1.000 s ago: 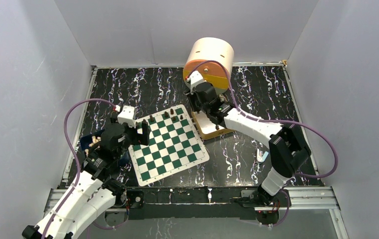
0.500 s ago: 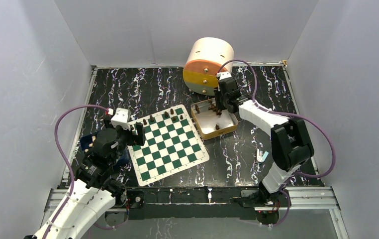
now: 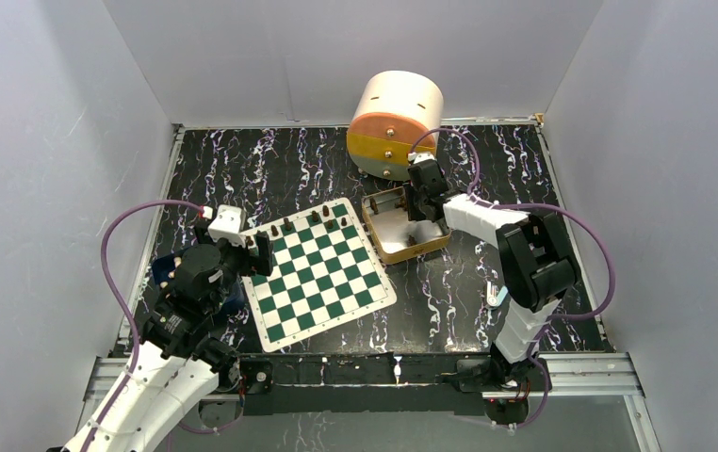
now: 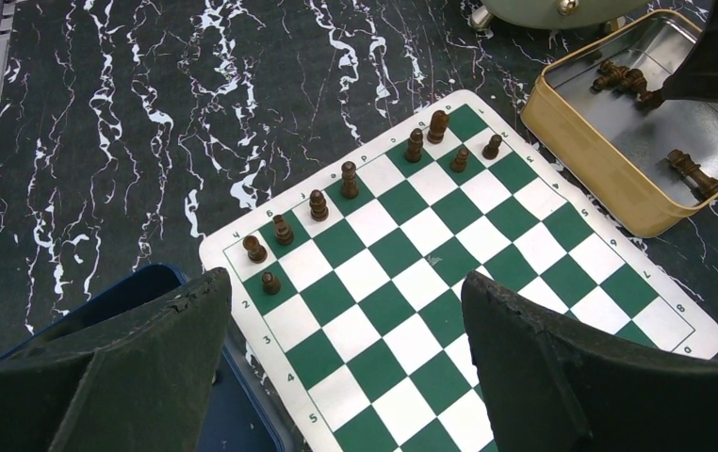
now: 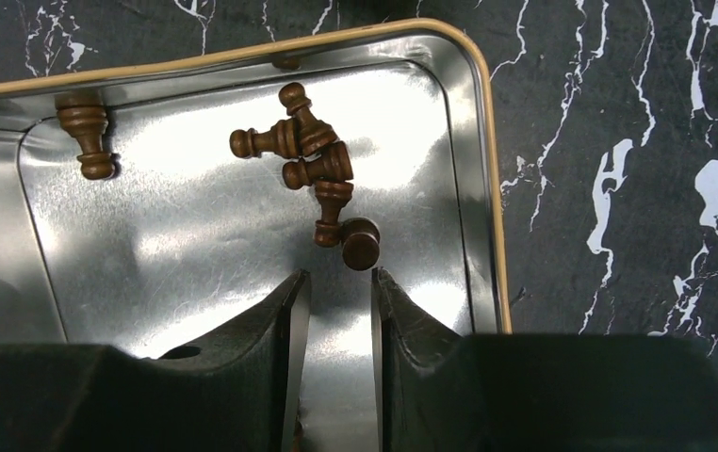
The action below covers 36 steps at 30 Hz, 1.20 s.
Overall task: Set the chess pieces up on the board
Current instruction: Pick up the chess piece from the storage box.
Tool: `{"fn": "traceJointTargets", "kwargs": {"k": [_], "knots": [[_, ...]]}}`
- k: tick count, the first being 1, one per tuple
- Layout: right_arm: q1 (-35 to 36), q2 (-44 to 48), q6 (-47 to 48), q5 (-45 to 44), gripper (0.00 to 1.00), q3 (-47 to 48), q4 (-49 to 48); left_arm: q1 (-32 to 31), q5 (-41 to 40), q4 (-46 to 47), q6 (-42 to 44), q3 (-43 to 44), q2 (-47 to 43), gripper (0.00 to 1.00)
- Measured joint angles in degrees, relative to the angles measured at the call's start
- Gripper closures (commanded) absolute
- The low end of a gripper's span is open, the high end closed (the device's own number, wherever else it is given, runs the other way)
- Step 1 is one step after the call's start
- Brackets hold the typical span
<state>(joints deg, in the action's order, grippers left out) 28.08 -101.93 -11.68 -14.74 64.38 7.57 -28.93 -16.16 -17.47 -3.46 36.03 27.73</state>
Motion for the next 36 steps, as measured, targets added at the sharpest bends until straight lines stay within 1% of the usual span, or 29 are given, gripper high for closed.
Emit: {"fn": "traceJointTargets", "kwargs": {"k": [6, 9, 17, 19, 28, 36], "knots": [[-0.13, -0.52, 0.02, -1.7, 0.61, -0.15, -1.77, 0.0, 0.0, -0.2, 0.07, 0.0, -0.2, 0.12], [-0.33, -0.94, 0.11, -2.1, 0.62, -0.15, -2.1, 0.0, 0.0, -0.24, 0.07, 0.0, -0.2, 0.12], [-0.33, -4.02, 1.2, -2.71, 0.74, -0.13, -3.15, 0.0, -0.04, -0.59, 0.09, 0.0, -0.2, 0.12], [-0.31, -4.09, 1.4, -2.75, 0.75, -0.13, -3.34, 0.0, -0.13, -0.59, 0.11, 0.0, -0.2, 0.12], [-0.33, -4.07, 2.01, -3.3, 0.76, -0.09, -3.37, 0.0, -0.37, -0.59, 0.15, 0.0, -0.2, 0.12], [-0.33, -3.87, 2.43, -3.34, 0.76, 0.76, -1.09, 0.0, -0.39, -0.61, 0.31, 0.0, -0.2, 0.12]]}}
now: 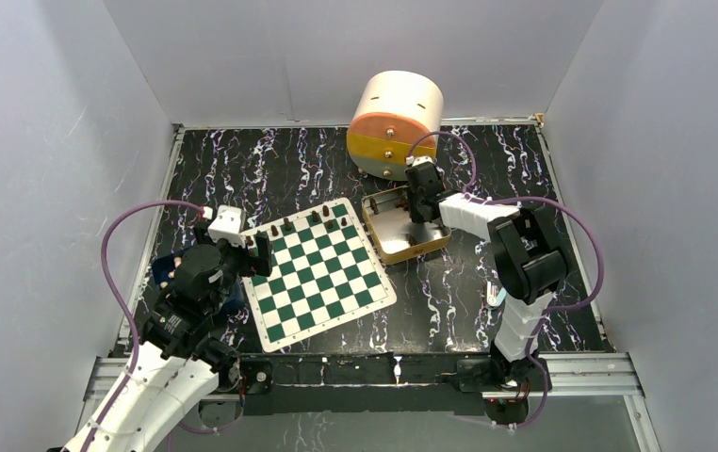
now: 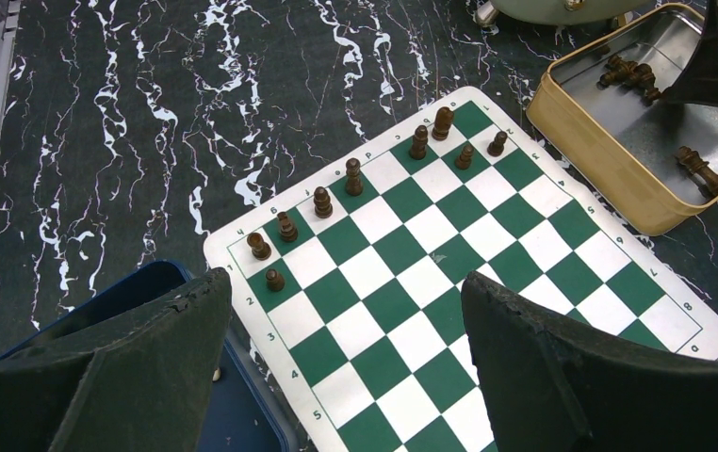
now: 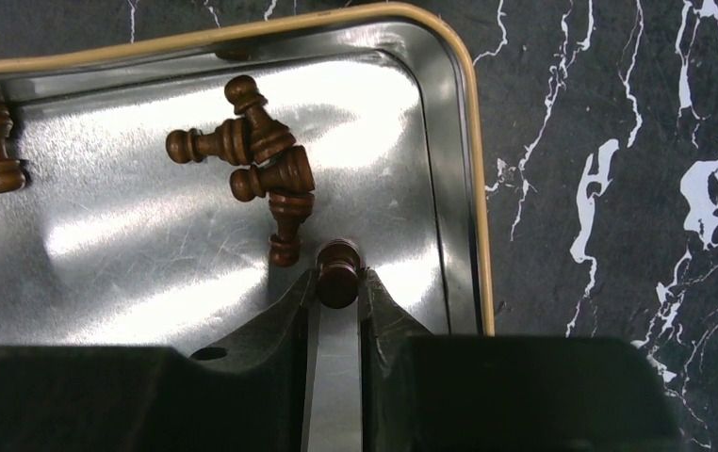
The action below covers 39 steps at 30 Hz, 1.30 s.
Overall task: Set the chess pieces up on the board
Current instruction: Pick up the chess piece from the storage box, then place the chess piece on the chessboard.
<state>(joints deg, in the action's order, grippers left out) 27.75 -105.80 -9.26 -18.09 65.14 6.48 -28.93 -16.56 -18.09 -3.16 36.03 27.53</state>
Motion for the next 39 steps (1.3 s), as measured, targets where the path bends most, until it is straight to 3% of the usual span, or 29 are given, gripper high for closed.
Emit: {"fn": "traceJointTargets", "kwargs": {"k": [18, 28, 39], "knots": [[0.57, 6.19, -0.02, 3.78, 0.76, 4.17, 4.13, 0.0, 0.0, 0.02, 0.0, 0.0, 0.0, 0.12], [8.39, 5.97, -0.5, 5.77, 0.77, 10.6, 3.43, 0.0, 0.0, 0.02, 0.0, 0.0, -0.63, 0.12], [17.2, -6.32, -0.15, 5.18, 0.77, 20.39, 0.92, 0.0, 0.02, 0.02, 0.02, 0.0, -1.51, 0.12]]}}
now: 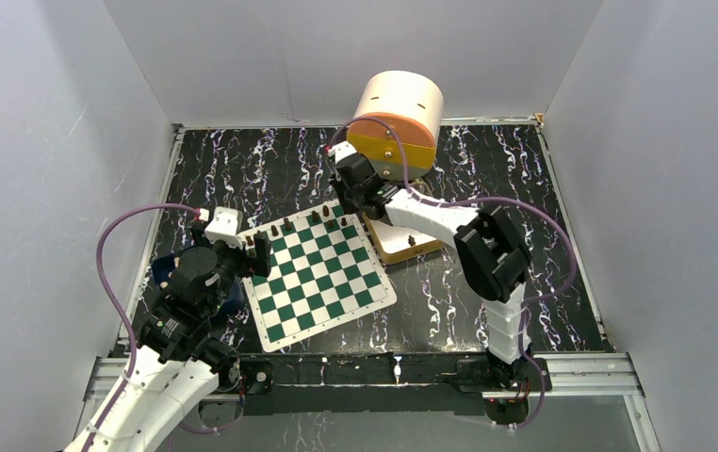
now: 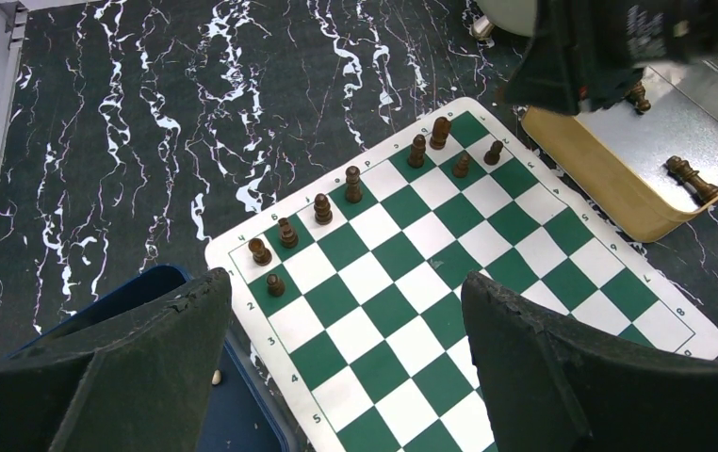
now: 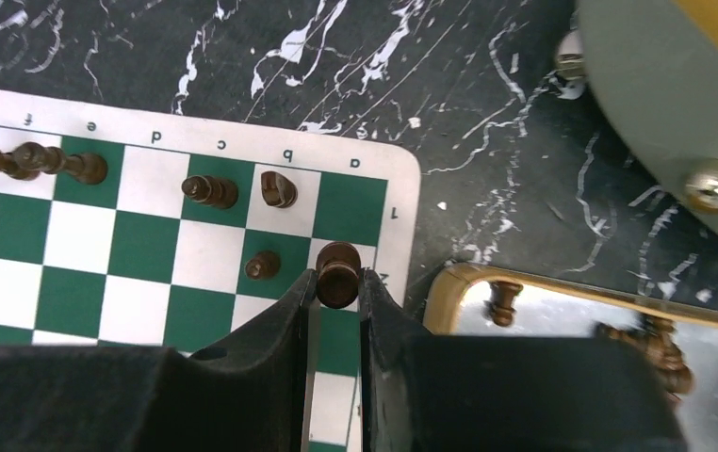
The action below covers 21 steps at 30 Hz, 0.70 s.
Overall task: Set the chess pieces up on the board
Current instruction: Place the chess piece on the chessboard.
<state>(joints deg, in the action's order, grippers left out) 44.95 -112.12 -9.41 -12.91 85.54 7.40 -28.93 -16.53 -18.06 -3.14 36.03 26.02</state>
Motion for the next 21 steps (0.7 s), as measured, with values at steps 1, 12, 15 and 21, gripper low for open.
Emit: {"fn": "traceJointTargets", "kwargs": {"k": [1, 12, 15, 21], "knots": [[0.35, -1.33, 0.11, -0.11, 0.77, 0.59, -0.04, 0.0, 0.0, 0.0, -0.02, 0.0, 0.0, 0.12], [0.98, -11.04, 0.44, -0.76, 0.77, 4.31, -0.81, 0.0, 0.04, 0.0, -0.02, 0.0, -0.63, 0.12], [0.98, -11.69, 0.66, -0.92, 0.76, 4.5, -0.94, 0.0, 0.04, 0.0, -0.02, 0.0, -0.63, 0.12], [0.98, -12.04, 0.87, -1.11, 0.76, 6.47, -1.49, 0.0, 0.04, 0.0, -0.02, 0.0, -0.63, 0.12]]}}
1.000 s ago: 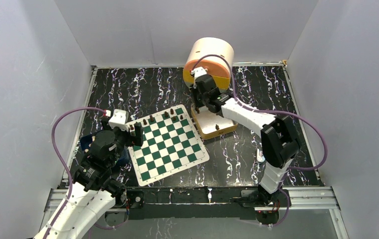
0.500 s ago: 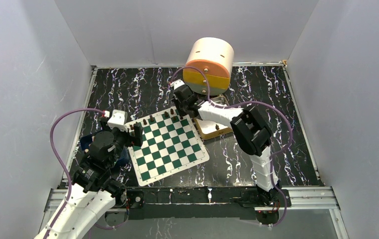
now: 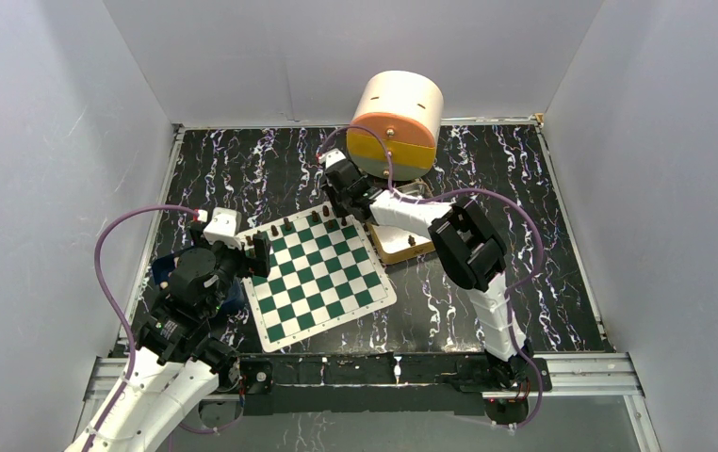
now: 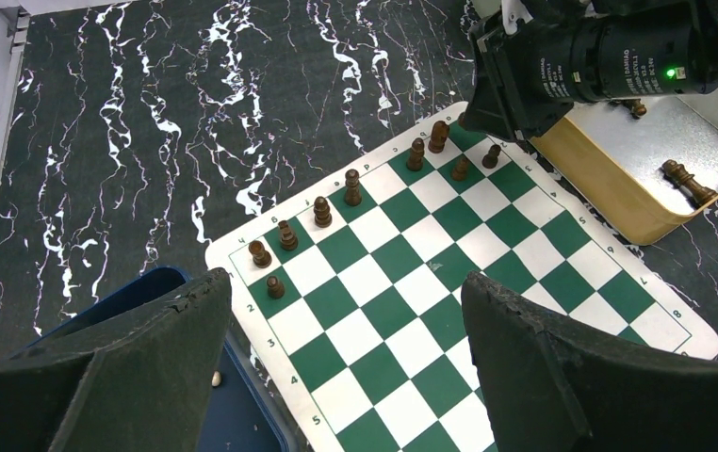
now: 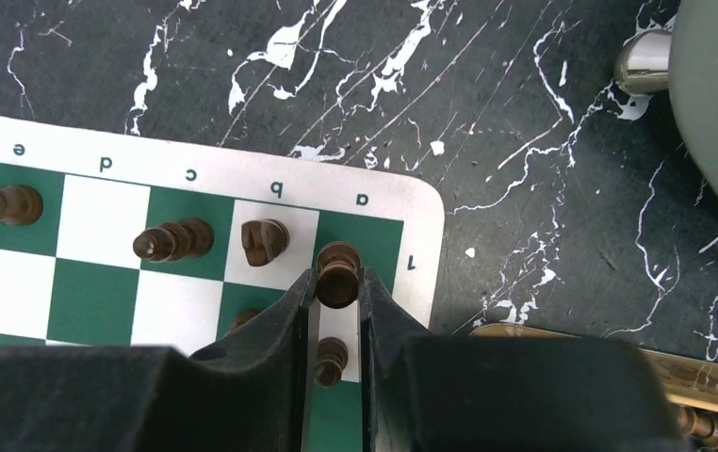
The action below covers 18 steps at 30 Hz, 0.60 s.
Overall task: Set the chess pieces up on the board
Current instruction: Place the chess piece on the chessboard.
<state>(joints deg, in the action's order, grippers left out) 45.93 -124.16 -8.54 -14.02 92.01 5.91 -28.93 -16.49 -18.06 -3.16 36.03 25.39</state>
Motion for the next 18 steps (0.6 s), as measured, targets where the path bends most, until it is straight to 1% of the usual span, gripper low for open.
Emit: {"fn": "traceJointTargets", "kwargs": {"k": [18], "knots": [[0.0, -3.45, 0.37, -0.28, 0.74, 2.38, 1.2, 0.0, 0.02, 0.0, 0.0, 0.0, 0.0, 0.12]]}}
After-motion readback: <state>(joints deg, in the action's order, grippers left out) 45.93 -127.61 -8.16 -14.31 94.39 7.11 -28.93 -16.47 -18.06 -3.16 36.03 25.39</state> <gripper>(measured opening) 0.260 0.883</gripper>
